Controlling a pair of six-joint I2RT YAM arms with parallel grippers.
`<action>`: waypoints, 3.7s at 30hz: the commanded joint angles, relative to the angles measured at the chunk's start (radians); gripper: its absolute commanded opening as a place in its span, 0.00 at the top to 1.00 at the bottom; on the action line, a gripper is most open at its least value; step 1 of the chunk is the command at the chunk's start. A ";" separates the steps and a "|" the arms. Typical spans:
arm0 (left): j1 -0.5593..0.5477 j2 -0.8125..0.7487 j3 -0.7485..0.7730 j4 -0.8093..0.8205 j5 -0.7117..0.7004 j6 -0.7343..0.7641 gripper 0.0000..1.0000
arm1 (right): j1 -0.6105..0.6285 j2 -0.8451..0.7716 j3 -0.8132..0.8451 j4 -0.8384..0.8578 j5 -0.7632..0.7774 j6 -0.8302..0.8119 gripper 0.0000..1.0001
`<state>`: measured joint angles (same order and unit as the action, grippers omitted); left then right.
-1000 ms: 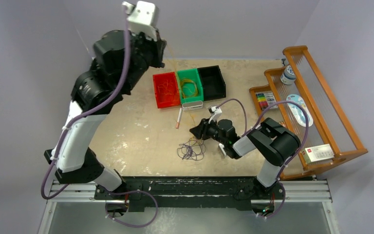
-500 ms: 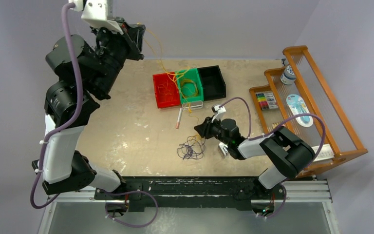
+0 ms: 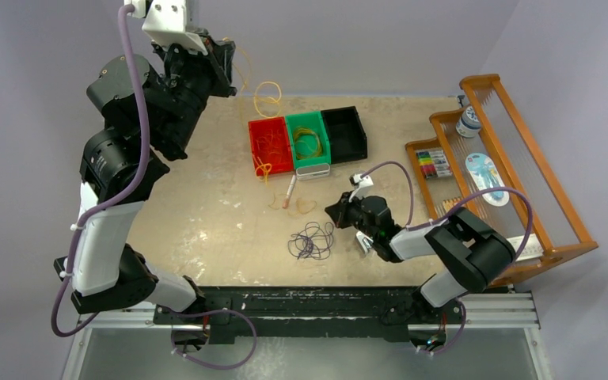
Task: Untangle the cables
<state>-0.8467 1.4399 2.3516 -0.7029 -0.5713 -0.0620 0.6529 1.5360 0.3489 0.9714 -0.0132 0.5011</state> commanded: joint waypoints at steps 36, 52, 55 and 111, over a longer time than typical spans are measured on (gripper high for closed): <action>0.002 0.017 -0.003 0.010 0.117 0.030 1.00 | 0.048 -0.038 0.204 0.406 -0.354 -0.154 0.28; 0.001 0.018 0.000 0.008 0.114 0.030 1.00 | 0.057 0.090 0.250 0.467 -0.412 -0.130 0.29; 0.001 0.019 0.001 0.010 0.114 0.029 1.00 | 0.056 0.139 0.285 0.459 -0.407 -0.139 0.29; 0.002 0.013 0.117 0.127 -0.114 0.165 1.00 | 0.055 0.311 -0.048 0.308 -0.085 0.123 1.00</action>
<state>-0.8467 1.5036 2.4424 -0.7040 -0.6159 0.0502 0.7021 1.8156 0.3187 1.2884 -0.1219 0.6136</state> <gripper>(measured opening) 0.011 0.005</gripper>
